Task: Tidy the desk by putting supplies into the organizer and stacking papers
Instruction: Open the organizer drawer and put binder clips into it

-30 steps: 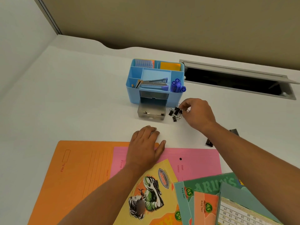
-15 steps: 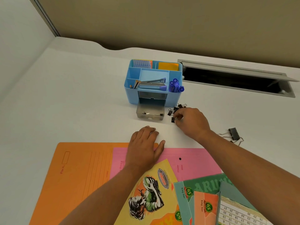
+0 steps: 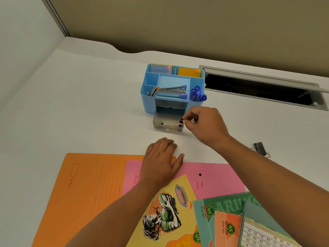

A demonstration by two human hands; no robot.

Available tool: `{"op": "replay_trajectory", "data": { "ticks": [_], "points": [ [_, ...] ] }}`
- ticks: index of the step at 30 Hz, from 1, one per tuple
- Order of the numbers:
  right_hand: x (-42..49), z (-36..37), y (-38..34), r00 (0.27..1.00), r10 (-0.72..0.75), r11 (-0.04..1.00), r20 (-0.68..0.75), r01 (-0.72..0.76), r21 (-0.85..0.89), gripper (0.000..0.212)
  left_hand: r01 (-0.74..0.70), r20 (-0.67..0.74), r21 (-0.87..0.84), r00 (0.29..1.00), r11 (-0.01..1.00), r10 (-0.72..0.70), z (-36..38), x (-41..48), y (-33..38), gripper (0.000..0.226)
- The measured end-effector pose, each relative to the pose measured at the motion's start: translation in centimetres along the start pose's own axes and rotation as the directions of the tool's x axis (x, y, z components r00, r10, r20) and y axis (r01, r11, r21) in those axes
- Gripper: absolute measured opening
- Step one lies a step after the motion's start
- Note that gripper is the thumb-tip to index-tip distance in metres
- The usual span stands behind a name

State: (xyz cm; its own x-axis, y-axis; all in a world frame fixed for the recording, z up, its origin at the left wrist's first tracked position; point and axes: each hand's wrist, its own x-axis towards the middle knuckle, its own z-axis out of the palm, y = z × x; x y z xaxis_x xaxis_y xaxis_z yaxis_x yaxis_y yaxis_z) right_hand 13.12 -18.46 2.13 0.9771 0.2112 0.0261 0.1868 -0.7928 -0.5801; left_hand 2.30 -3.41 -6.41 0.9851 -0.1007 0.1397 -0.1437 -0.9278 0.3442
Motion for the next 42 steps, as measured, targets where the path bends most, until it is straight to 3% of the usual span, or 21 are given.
{"op": "replay_trajectory", "data": {
  "ticks": [10, 17, 21, 32, 36, 40, 42],
  "points": [
    [1.1, 2.2, -1.6, 0.997, -0.002, 1.0, 0.077, 0.003, -0.01, 0.009, -0.013, -0.02, 0.003, 1.0, 1.0, 0.013, 0.0, 0.0, 0.0, 0.046],
    [1.5, 0.3, 1.3, 0.994, 0.098, 0.992, -0.042, -0.094, 0.089, 0.014, -0.009, -0.018, 0.002, 1.0, 1.0, 0.009, 0.0, 0.0, 0.1, 0.047],
    [1.4, -0.6, 4.0, 0.98, 0.197, 0.98, -0.017, -0.197, -0.014, 0.02, -0.011, -0.02, 0.001, 1.0, 1.0, 0.011, 0.1, 0.0, 0.0, 0.047],
    [0.0, 1.4, 4.1, 0.985, 0.108, 0.965, 0.136, -0.071, -0.253, 0.044, -0.026, -0.054, -0.001, 0.998, 1.0, 0.026, 0.2, 0.0, 0.0, 0.045],
    [0.1, 2.0, 3.7, 0.981, 0.117, 0.957, 0.153, -0.07, -0.282, 0.032, -0.014, -0.047, -0.007, 0.999, 1.0, 0.014, 0.3, 0.0, 0.0, 0.046],
    [-0.1, 2.2, 3.5, 0.982, 0.126, 0.951, 0.143, -0.078, -0.298, 0.04, -0.016, -0.041, -0.003, 0.999, 1.0, 0.016, 0.3, 0.0, -0.1, 0.046],
    [-0.3, 2.3, 3.4, 0.981, 0.116, 0.95, 0.153, -0.065, -0.305, 0.032, -0.015, -0.034, -0.002, 0.999, 1.0, 0.015, 0.2, 0.0, -0.1, 0.047]
  ]
}}
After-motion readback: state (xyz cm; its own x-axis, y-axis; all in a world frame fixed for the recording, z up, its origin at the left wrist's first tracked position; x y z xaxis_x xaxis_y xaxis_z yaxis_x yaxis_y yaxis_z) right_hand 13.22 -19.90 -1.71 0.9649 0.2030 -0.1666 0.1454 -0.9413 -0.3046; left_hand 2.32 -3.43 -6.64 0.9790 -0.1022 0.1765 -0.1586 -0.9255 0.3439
